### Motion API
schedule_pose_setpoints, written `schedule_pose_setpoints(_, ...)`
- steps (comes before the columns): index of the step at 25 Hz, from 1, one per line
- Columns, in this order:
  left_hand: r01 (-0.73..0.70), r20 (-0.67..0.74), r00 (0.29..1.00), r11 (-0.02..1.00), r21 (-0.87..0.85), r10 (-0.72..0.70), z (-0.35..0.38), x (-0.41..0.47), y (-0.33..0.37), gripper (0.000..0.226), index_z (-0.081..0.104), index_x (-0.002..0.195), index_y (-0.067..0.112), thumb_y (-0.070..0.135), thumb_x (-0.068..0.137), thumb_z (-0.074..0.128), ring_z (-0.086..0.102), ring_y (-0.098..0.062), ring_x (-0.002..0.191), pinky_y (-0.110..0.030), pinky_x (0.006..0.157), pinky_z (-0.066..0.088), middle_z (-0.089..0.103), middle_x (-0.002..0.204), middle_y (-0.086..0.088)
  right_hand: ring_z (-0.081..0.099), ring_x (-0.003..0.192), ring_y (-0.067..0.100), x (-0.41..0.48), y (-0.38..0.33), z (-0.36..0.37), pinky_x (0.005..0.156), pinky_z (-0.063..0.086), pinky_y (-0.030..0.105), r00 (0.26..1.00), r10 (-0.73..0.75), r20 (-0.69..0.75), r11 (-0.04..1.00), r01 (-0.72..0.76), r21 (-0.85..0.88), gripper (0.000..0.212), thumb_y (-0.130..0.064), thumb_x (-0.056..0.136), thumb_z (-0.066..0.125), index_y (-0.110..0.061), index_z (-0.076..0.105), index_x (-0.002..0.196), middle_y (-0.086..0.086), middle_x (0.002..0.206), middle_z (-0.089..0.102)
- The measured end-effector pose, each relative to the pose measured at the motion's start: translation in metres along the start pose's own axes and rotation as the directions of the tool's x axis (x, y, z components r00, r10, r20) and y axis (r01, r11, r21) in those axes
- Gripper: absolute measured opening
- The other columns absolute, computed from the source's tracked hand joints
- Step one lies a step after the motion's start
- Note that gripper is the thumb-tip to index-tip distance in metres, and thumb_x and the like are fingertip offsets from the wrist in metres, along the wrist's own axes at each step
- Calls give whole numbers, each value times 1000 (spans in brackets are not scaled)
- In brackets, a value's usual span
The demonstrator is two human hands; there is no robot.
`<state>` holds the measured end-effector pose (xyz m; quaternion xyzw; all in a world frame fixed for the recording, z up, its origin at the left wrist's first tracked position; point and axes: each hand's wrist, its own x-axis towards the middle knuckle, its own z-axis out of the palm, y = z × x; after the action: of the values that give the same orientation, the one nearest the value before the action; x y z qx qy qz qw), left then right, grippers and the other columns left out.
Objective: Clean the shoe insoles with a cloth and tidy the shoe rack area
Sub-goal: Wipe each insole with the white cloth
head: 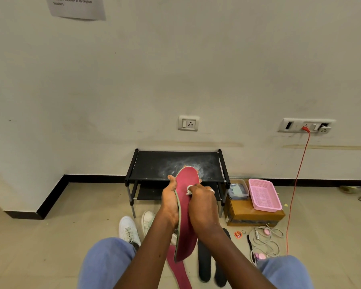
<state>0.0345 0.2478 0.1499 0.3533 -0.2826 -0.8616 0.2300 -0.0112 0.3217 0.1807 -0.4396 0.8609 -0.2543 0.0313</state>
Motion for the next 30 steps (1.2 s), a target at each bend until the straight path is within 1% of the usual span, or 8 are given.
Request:
schedule_pose_setpoints(6,-32,-40,999,996,87,36,-5,6,0,73,64,107,1,62,93,26,66,-28,84,-38,72,51,71,93,-15,55,100,18,-7,-11,-5,79,47,23,1000,0,-30,996,3,90,32,2,92,39,-11,65,108,6,105,64)
schedule_pose_setpoints(9,-40,-47,998,999,9,40,-2,6,6,76,60,111,-1,64,91,29,62,-33,98,-46,91,48,63,113,-22,61,86,16,-14,-16,-7,81,51,23,990,-86,-113,959,113,260,29,5,88,46,-7,70,97,7,94,68)
schedule_pose_setpoints(12,-37,6,999,992,-119,38,-3,16,8,86,50,130,2,72,81,40,56,-38,116,-60,104,36,57,127,-24,62,82,5,-23,-16,-3,79,38,-2,967,-116,-226,913,194,360,25,7,84,54,-7,72,95,5,90,71)
schedule_pose_setpoints(14,0,62,998,985,-173,11,-2,17,8,86,46,133,4,72,81,38,53,-40,118,-63,105,33,53,132,-25,57,83,-1,-25,-12,2,79,31,-7,949,-102,-299,902,215,374,24,7,81,59,-7,72,95,5,90,72)
schedule_pose_setpoints(20,-80,116,986,956,-281,116,9,11,17,78,54,127,7,67,91,20,61,-32,101,-56,96,41,56,129,-21,67,78,27,-20,5,18,67,58,33,943,-125,-308,970,181,162,21,7,77,61,-5,72,90,8,83,71)
schedule_pose_setpoints(24,-161,174,952,896,-415,252,10,12,21,76,77,91,16,60,95,15,70,-23,90,-53,99,36,72,101,-8,62,83,11,-28,3,13,78,50,17,974,44,-222,930,41,366,23,-5,89,56,-12,68,107,4,96,70)
schedule_pose_setpoints(28,-151,218,930,847,-509,297,6,20,22,75,76,96,14,59,96,16,69,-23,93,-54,97,41,70,106,-11,58,88,0,-37,0,17,80,52,18,927,-35,-374,896,195,398,24,1,82,62,-10,71,100,-1,102,70)
schedule_pose_setpoints(30,-149,235,922,843,-517,308,5,20,21,76,76,96,13,58,96,15,70,-22,94,-54,100,38,71,105,-10,56,91,-6,-35,2,13,82,51,14,968,35,-249,849,103,519,24,1,83,62,-15,72,99,-14,118,56)
